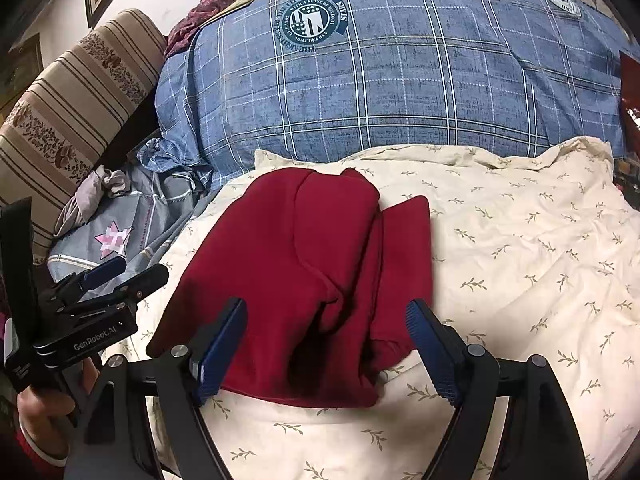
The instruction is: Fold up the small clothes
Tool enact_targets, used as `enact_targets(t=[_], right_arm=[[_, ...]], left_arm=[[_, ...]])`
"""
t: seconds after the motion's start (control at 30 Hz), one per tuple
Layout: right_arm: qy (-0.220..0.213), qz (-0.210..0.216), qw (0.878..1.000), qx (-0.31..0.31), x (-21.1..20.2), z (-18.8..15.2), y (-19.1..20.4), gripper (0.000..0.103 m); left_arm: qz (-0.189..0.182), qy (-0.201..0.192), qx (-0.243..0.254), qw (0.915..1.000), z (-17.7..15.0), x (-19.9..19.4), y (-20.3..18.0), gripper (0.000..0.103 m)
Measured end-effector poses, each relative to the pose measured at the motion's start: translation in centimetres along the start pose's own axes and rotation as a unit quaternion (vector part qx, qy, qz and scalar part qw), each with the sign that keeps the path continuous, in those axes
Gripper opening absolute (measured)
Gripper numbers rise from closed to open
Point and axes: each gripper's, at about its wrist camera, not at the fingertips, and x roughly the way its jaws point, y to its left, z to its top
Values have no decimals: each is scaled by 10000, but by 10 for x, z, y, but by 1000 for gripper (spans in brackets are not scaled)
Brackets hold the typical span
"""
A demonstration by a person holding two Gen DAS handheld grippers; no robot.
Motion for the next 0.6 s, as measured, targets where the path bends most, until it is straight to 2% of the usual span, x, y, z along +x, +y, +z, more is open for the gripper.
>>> enact_targets(t=[0.6], right_arm=[[58,15,10000,1,4,2,-5,83]], left_arm=[[-187,151,-123,9996,0,5,4,84]])
